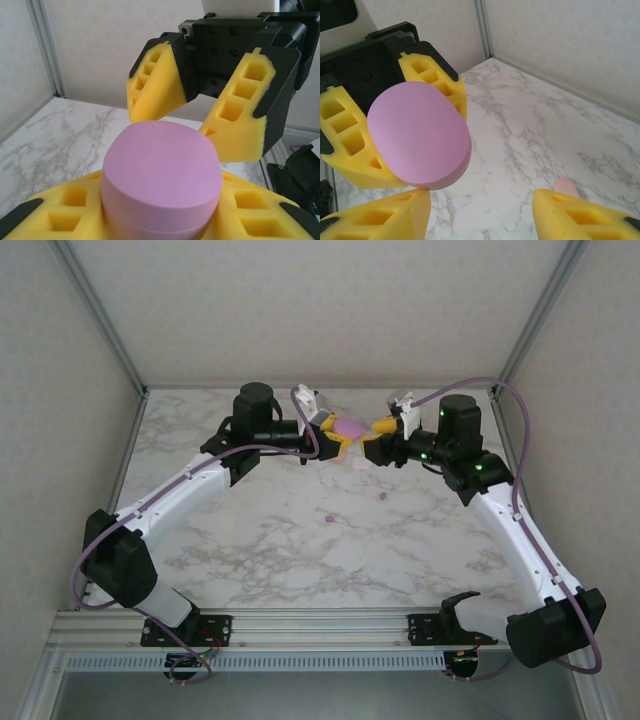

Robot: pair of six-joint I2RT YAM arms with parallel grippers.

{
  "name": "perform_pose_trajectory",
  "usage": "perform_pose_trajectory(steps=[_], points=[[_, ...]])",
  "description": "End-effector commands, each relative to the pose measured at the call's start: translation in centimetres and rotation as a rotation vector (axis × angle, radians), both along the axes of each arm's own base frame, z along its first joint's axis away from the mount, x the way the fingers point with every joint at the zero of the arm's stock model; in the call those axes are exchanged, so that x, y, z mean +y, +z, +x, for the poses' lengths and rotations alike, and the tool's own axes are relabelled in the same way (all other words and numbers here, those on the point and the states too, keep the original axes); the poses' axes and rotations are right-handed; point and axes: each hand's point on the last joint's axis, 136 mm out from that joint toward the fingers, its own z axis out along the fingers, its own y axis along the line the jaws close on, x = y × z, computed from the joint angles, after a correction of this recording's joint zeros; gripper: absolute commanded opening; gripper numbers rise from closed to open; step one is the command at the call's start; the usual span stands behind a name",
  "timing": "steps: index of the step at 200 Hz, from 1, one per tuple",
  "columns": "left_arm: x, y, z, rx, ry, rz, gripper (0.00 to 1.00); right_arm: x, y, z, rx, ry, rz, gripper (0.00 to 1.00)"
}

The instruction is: Insert the wireless bluetooth earbuds into the charging case

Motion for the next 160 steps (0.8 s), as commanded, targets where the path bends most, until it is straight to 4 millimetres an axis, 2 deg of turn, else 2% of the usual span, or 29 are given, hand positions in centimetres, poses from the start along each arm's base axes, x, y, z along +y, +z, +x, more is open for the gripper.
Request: perform_pose_trajectory(steps=[1, 54, 83, 160], points=[[-0.8, 1.2, -2.4, -0.025, -0.103, -0.007, 0.25, 1.2, 1.7, 0.4, -0.017, 0.029, 0.062, 0.57], [-0.7, 0.3, -3.1, -0.031, -0.122, 0.04, 0.24, 0.9, 3.0, 1.6, 0.093, -0.016, 0.134, 0.56], [-0.6, 0.4, -3.2, -0.033, -0.128, 0.038, 0.24, 0.5, 2.8, 2.3, 0.125, -0.046, 0.145, 0.55], [-0.6, 0.0, -2.8, -0.036, -0.108, 0.049, 0.22, -0.2, 4.3, 1.8, 0.198, -0.012, 0.255, 0.54]])
